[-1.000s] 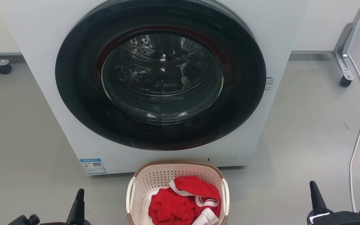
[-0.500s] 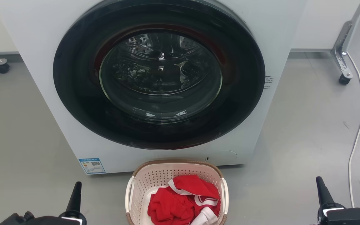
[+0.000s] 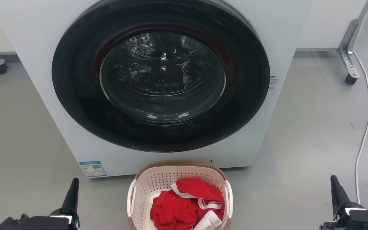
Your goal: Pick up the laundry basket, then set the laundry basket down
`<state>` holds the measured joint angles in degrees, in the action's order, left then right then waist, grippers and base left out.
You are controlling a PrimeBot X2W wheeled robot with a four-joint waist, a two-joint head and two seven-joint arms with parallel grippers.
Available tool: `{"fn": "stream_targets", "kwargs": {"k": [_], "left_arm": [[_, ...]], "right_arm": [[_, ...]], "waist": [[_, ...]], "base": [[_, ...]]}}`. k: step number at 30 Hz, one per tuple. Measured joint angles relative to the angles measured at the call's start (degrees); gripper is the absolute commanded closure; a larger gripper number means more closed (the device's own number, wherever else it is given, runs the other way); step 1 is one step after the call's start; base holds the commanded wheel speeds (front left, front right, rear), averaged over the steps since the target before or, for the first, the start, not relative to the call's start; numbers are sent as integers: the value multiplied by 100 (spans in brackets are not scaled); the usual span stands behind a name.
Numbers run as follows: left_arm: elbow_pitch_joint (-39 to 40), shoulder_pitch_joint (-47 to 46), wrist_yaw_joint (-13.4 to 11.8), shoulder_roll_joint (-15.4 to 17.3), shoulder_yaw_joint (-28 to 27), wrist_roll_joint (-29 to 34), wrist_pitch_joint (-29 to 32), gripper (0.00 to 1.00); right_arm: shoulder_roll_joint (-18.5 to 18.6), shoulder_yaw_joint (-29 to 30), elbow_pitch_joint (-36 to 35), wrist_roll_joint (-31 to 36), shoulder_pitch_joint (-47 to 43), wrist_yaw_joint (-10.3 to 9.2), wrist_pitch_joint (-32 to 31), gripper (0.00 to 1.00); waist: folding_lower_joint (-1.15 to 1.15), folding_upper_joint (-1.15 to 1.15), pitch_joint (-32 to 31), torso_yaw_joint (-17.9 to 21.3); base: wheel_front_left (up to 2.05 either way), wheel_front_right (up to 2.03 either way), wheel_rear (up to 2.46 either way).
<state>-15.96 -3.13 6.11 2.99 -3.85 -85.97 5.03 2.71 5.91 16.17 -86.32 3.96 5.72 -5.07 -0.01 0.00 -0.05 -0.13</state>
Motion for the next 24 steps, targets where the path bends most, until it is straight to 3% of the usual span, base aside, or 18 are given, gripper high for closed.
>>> {"fn": "stream_targets", "kwargs": {"k": [9,24], "left_arm": [[-87,-140,96,-51,-133,-563,144,100],[-93,-140,96,-53,-136,-566,144,100]], "right_arm": [[-11,172,92,-513,86,111,-141,100],[-15,172,92,-519,127,118,-141,100]], "waist": [[0,0,15,13],[0,0,15,13]], "base": [[0,0,0],[0,0,0]]}}
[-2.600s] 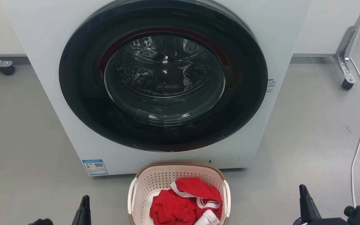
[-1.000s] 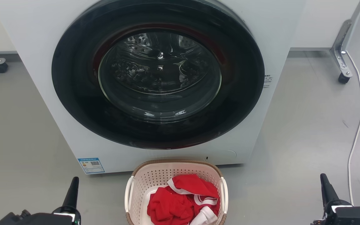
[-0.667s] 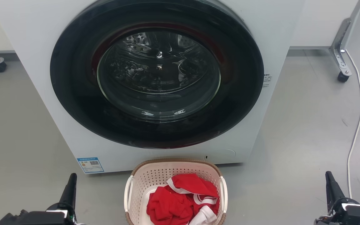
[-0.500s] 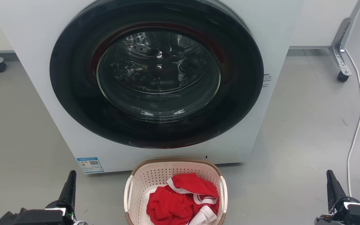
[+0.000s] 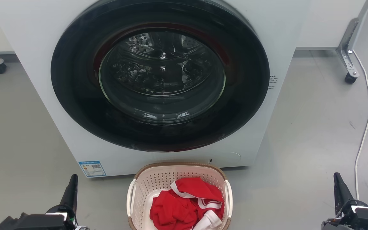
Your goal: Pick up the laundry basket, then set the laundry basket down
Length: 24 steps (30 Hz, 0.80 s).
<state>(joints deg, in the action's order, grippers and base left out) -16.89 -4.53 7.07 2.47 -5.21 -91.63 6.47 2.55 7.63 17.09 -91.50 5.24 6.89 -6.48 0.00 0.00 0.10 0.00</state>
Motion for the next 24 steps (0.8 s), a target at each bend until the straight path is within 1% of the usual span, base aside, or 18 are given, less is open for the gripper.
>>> {"fn": "stream_targets", "kwargs": {"k": [24], "left_arm": [[-3,0,0,0,0,-8,0,100]], "right_arm": [[-1,0,2,-1,0,0,0,100]], "waist": [[0,0,0,0]], "base": [[0,0,0]]}}
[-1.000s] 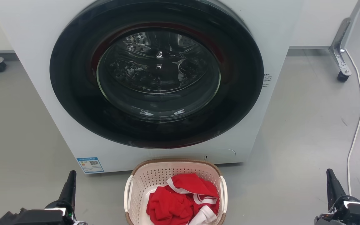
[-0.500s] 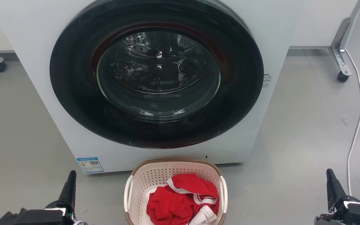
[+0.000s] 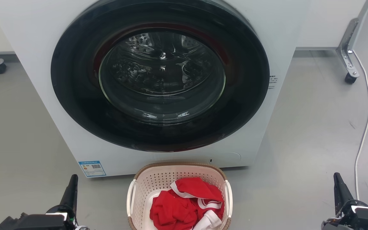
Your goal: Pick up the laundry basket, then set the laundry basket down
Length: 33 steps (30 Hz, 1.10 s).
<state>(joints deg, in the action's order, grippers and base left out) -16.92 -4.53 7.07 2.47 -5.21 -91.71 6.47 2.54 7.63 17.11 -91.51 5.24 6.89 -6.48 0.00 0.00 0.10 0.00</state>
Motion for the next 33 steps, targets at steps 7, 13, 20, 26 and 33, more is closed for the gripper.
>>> {"fn": "stream_targets", "kwargs": {"k": [7,13,20,26,33], "left_arm": [[-1,0,0,0,1,-1,0,100],[-1,0,0,0,1,-1,0,100],[-1,0,0,0,1,-1,0,100],[-2,0,0,0,1,-1,0,100],[-2,0,0,0,1,-1,0,100]], "right_arm": [[0,0,0,0,0,0,0,100],[0,0,0,0,0,0,0,100],[-1,0,0,0,0,0,0,100],[-1,0,0,0,0,0,0,100],[-1,0,0,-1,0,0,0,100]], "waist": [[0,0,0,0],[0,0,0,0],[0,0,0,0],[0,0,0,0],[0,0,0,0]], "base": [[0,0,0],[0,0,0],[0,0,0],[0,0,0],[0,0,0]]}}
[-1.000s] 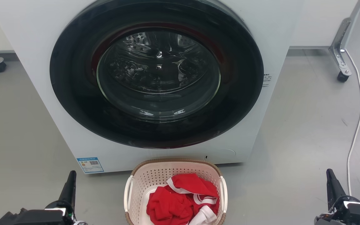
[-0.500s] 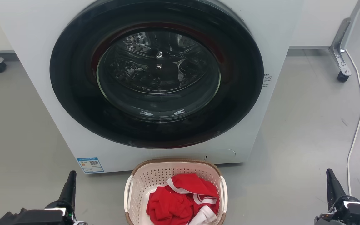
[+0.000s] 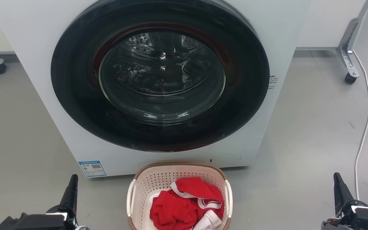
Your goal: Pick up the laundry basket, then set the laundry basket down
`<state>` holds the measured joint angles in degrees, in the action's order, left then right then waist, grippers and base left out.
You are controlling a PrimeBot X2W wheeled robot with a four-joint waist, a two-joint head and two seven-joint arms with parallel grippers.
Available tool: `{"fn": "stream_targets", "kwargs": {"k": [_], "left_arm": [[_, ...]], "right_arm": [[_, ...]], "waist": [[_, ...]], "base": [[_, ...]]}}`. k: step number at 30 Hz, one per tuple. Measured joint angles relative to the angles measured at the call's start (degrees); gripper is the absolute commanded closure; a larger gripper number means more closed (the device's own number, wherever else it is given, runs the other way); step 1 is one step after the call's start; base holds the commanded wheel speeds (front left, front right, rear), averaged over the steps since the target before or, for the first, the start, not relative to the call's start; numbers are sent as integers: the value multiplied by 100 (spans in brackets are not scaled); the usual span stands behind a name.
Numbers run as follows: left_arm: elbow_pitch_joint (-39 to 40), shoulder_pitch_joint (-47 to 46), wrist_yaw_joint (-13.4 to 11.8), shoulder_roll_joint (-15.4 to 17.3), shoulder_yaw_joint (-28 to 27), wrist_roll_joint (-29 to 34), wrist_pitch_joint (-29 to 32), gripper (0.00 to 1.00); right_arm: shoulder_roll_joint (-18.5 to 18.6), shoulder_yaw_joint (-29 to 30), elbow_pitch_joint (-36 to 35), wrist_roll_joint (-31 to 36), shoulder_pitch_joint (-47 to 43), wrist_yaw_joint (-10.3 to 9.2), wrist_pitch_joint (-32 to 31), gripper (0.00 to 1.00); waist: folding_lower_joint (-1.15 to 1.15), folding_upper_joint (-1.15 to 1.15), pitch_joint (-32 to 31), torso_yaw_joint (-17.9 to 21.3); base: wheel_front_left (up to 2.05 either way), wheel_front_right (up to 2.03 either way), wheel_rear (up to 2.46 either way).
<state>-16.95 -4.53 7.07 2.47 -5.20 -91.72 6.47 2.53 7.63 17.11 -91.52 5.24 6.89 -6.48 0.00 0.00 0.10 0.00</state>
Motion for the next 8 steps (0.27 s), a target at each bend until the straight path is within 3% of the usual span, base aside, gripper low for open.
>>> {"fn": "stream_targets", "kwargs": {"k": [8], "left_arm": [[0,0,0,0,0,0,0,100]], "right_arm": [[0,0,0,0,1,1,0,100]], "waist": [[0,0,0,0]], "base": [[0,0,0]]}}
